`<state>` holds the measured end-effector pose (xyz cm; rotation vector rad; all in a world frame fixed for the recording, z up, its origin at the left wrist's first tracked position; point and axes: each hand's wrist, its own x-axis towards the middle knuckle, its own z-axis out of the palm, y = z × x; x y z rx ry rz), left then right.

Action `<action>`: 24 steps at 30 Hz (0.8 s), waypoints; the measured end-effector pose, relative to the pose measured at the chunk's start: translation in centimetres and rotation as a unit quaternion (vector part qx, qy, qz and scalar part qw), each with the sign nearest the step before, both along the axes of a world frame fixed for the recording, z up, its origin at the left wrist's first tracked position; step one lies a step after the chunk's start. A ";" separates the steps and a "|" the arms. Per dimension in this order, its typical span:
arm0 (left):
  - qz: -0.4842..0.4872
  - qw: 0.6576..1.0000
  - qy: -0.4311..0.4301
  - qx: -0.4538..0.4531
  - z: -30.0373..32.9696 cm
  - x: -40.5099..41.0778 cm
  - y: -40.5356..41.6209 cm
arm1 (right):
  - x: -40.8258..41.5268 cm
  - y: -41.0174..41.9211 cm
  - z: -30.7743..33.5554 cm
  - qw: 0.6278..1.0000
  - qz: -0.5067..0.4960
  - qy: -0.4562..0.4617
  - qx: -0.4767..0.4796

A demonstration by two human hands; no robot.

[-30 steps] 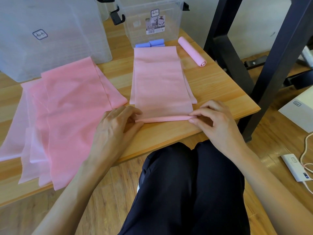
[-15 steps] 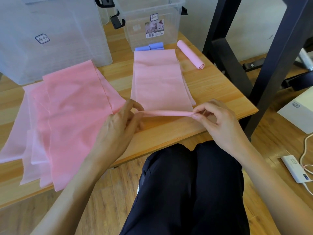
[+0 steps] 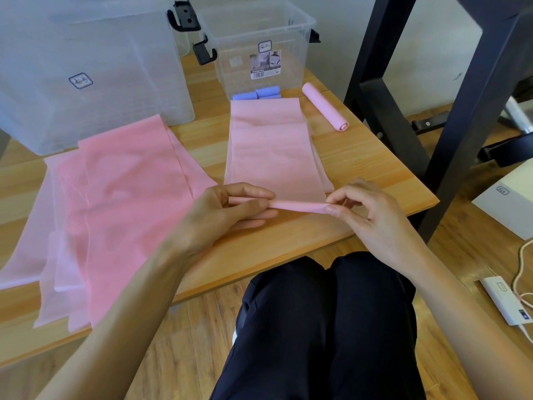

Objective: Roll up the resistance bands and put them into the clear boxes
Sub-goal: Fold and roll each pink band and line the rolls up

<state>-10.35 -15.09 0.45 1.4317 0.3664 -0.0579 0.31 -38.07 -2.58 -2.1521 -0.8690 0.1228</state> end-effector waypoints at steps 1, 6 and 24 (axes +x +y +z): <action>-0.002 1.000 0.001 0.007 0.0 0.2 -0.1 | 0.0 0.0 0.0 1.000 0.002 0.005 -0.003; 0.007 1.000 -0.002 0.019 0.1 0.9 -0.1 | 0.0 -0.2 0.1 0.999 0.000 0.049 0.000; 0.045 0.998 -0.030 -0.016 0.0 2.5 0.0 | 0.1 3.5 1.7 0.910 0.038 0.356 0.207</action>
